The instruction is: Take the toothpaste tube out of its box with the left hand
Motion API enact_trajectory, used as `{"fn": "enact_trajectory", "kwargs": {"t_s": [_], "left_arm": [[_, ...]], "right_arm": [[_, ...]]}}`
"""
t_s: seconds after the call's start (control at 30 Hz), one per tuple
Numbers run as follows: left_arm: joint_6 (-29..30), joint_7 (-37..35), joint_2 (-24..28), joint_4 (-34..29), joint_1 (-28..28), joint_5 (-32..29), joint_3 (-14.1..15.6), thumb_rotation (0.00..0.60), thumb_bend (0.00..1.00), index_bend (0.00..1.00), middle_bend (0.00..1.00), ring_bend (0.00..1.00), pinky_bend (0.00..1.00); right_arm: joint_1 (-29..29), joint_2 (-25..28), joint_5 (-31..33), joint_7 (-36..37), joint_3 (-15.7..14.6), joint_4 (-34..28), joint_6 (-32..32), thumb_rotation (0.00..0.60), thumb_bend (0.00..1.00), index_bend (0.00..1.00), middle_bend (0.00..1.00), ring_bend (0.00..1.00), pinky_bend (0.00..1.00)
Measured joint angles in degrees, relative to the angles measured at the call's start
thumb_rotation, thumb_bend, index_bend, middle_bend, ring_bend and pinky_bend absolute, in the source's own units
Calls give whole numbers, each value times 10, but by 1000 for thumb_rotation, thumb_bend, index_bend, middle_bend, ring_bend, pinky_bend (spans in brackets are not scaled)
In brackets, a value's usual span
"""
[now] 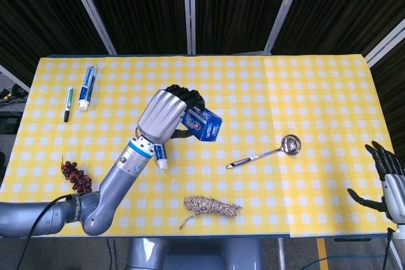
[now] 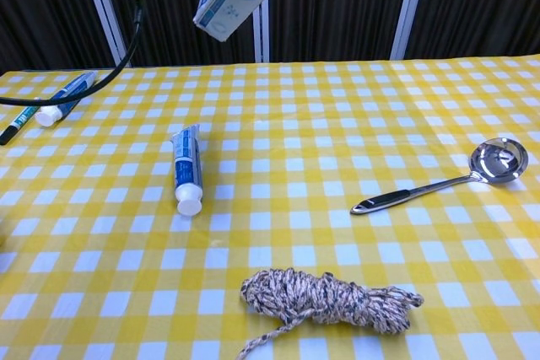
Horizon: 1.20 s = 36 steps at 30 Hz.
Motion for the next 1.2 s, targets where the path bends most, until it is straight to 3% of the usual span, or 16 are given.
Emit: {"fn": "enact_trajectory", "kwargs": {"t_s": [0.27,0.47,0.63,0.77,0.87,1.03,1.2], "left_arm": [[-12,43,2,30,10,-26,43,600,450,578,387,410,388],[-37,66,-14,92,23,-26,102,600,446,522,326,351,312],[-48,74,-24,117,40,-39,125,600,281,282,107,181,192],[-47,60,-22,121,57,-44,128,600,181,161,5,57,80],[-41,48,-11,111,70,-44,129,600,159,98,0,1,8],[-18,31,16,73,103,-37,139,600,150,43,0,0,0],[60,28,35,54,158,21,178,600,150,3,0,0,0]], "right_arm": [[0,-1,-1,-6,-1,-2,-1,600,85,0,0,0,0],[2,-3,1,-15,-3,-3,-6,600,85,0,0,0,0],[2,-5,1,-23,-4,-3,-6,600,85,0,0,0,0],[3,-6,2,-32,-5,-6,-10,600,85,0,0,0,0],[4,-7,2,-38,-6,-6,-10,600,85,0,0,0,0],[4,-10,6,-54,-5,-6,-11,600,85,0,0,0,0],[4,-16,7,-77,-5,-7,-10,600,85,0,0,0,0]]}}
